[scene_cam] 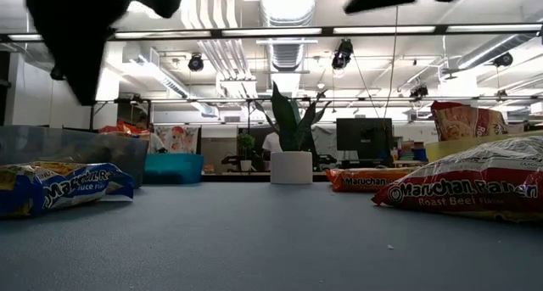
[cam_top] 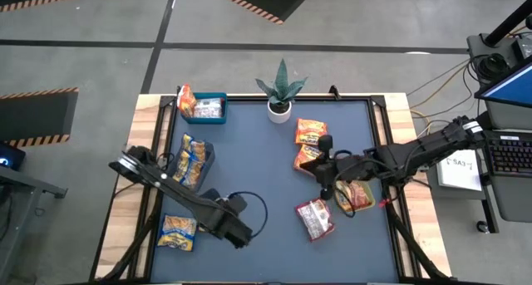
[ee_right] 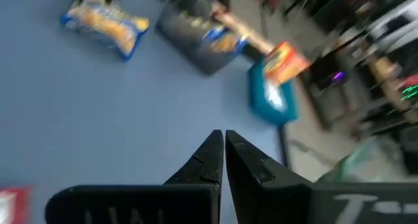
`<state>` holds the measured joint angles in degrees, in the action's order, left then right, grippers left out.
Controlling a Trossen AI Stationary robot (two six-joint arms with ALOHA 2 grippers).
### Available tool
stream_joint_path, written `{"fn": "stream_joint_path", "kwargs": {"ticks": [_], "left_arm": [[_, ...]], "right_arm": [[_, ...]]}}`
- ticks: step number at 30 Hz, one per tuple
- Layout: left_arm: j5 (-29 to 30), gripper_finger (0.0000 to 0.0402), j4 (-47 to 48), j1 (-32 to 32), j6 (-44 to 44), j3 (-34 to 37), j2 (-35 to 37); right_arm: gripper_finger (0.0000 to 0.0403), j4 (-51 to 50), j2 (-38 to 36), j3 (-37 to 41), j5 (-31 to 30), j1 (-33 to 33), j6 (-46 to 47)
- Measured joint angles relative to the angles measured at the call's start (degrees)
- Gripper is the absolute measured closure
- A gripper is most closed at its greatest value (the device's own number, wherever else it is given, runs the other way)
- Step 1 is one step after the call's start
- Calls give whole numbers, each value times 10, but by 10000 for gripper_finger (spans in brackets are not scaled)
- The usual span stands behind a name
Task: Sort Maruchan noodles
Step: Put the blue noodle pack into the black bin
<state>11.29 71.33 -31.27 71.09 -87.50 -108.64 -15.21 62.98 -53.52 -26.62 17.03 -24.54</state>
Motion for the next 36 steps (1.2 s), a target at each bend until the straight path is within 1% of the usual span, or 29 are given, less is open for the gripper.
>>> {"fn": "stream_joint_path", "kwargs": {"ticks": [1, 3, 5, 8, 12, 15, 21, 24, 28, 33, 36], "left_arm": [[11, 244, 13, 1, 2, -10, -12], [8, 229, 20, 5, 7, -19, -30], [-3, 216, 19, 9, 17, -19, -44], [-1, 205, 22, 11, 27, -16, -61], [0, 202, 23, 16, 36, -6, -78], [2, 202, 23, 23, 36, 0, -88], [28, 203, 18, 32, 28, 3, -100], [28, 210, 15, 33, 19, 3, -103], [27, 230, 13, 33, 18, 3, -103], [27, 263, 4, 33, 16, 6, -103], [27, 289, -4, 32, 11, 11, -103]], "right_arm": [[394, 13, -1, -2, 0, -3, -16], [394, 23, -7, -3, 0, -8, -35], [394, 22, -16, -1, 0, -10, -35], [394, 20, -27, 10, 1, -10, -31], [394, 21, -34, 24, 1, -10, -25], [394, 22, -36, 28, 1, -10, -43], [394, 31, -37, 28, 1, -11, -50], [394, 31, -37, 28, 1, -11, -50], [394, 31, -37, 29, 1, -11, -50], [394, 31, -37, 29, 1, -11, -50], [394, 31, -37, 29, 1, -11, -49]]}}
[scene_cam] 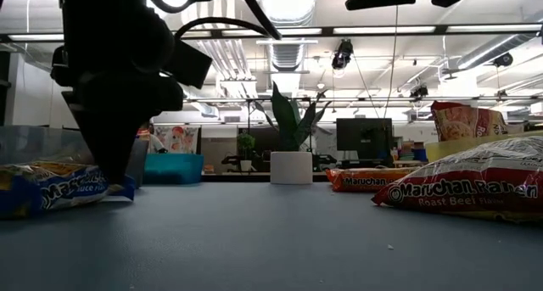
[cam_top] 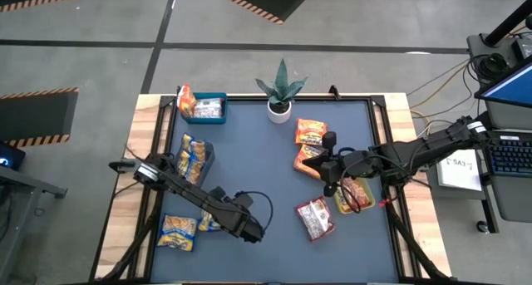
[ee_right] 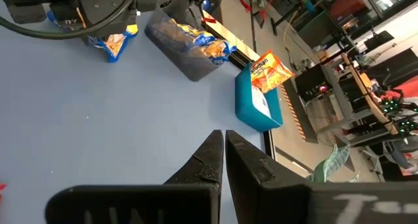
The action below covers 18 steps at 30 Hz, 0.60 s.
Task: Sort Maruchan noodles
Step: Put the blue noodle pack into the black bin
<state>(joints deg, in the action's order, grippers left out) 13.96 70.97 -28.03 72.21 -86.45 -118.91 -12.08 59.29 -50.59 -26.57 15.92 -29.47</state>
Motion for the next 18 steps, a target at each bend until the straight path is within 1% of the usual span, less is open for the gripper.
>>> {"fn": "stream_joint_path", "kwargs": {"ticks": [3, 6, 7, 12, 15, 18], "left_arm": [[-2, 329, -8, 0, -12, 2, 0], [-4, 380, -14, 0, -23, 2, 0], [-6, 390, -19, 0, -28, 2, 1], [-9, 397, -40, -1, -87, -12, 11], [18, 400, -40, -3, -112, -23, 20], [45, 400, -38, -5, -111, -27, 21]], "right_arm": [[394, 0, 0, 0, 0, 0, 0], [394, 0, 0, 0, 0, 0, 0], [394, 0, 0, 0, 0, 0, 0], [394, 0, 0, 0, 0, 0, -1], [394, 0, 0, 0, 0, -1, -1], [394, 1, 0, 0, 0, -1, -1]]}}
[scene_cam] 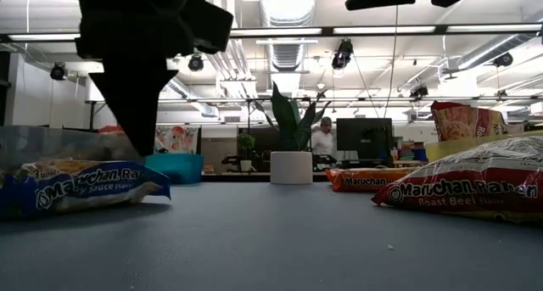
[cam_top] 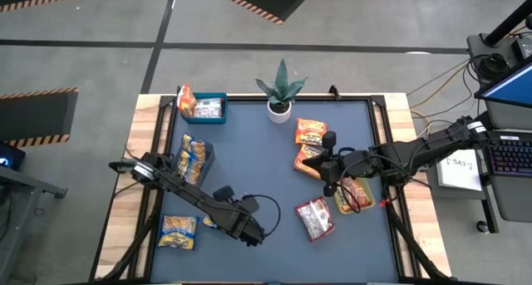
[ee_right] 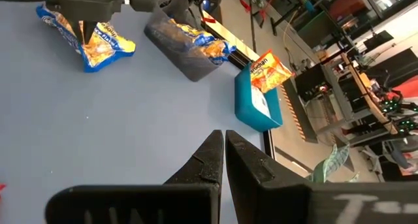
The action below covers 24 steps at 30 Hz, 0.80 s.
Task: Sort Maruchan noodles
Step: Put the blue noodle pack into the black bin
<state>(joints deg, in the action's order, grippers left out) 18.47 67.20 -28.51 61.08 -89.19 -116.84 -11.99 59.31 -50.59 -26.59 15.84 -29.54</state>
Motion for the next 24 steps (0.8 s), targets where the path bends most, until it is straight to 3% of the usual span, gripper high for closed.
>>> {"fn": "stream_joint_path", "kwargs": {"ticks": [4, 9, 17, 24], "left_arm": [[-4, 393, 2, 0, 7, 8, 0], [-3, 348, 2, -3, -14, 9, 3], [66, 269, 54, -33, -74, 10, 28], [135, 280, 52, -78, -96, 24, 102]], "right_arm": [[394, 1, 0, 0, 0, 0, 5], [394, 1, 0, 0, 0, 0, 15], [394, 6, 0, 0, 4, 0, 34], [394, 40, 4, 0, 76, -21, 53]]}}
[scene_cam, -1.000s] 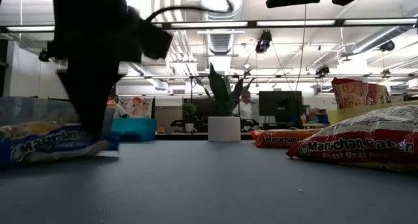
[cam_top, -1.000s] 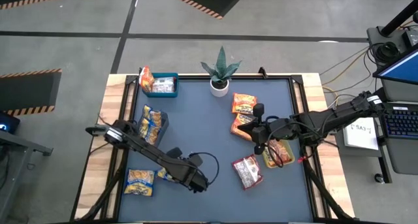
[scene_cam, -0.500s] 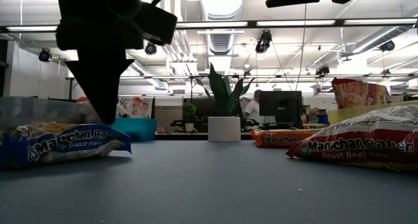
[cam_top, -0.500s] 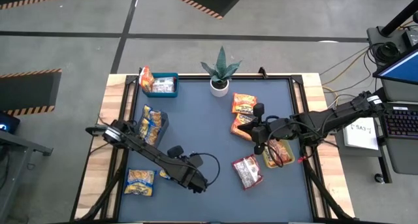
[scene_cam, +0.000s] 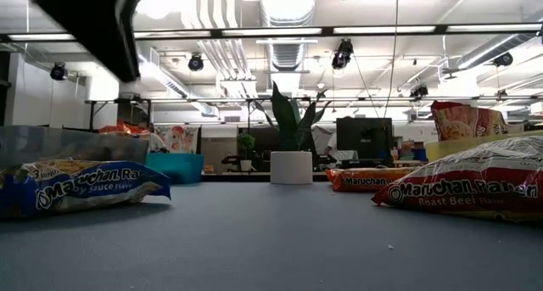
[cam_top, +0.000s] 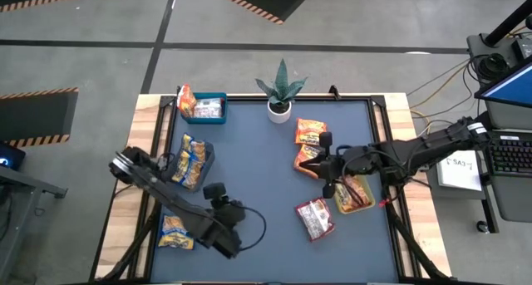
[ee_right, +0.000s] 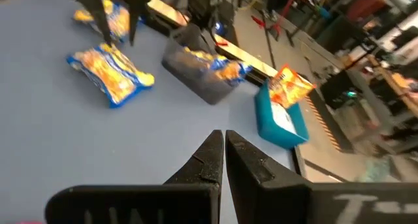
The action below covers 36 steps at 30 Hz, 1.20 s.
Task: Sort Maruchan noodles
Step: Put the blue noodle pack into the black bin
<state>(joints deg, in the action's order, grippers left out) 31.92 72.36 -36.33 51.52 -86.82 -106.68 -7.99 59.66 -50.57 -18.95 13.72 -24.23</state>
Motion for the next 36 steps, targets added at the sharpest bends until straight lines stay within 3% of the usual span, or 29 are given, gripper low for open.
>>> {"fn": "stream_joint_path", "kwargs": {"ticks": [6, 11, 13, 18, 21, 27, 36], "left_arm": [[105, 318, -68, -65, -2, 38, 70], [129, 348, -209, -97, -1, 142, 128], [109, 360, -256, -102, 3, 186, 146], [-23, 387, -292, -101, 40, 258, 169], [-31, 399, -294, -104, 61, 279, 171], [-39, 401, -315, -104, 78, 312, 167], [-73, 401, -409, -118, 107, 379, 152]], "right_arm": [[394, 15, 7, 0, 76, -30, 22], [394, 51, 38, 0, 90, -47, 57], [394, 61, 58, 0, 91, -51, 93], [394, 68, 121, -6, 92, -62, 218], [394, 66, 167, -26, 123, -74, 276], [394, 68, 286, -109, 265, -97, 327], [394, 64, 456, -241, 297, -98, 357]]}}
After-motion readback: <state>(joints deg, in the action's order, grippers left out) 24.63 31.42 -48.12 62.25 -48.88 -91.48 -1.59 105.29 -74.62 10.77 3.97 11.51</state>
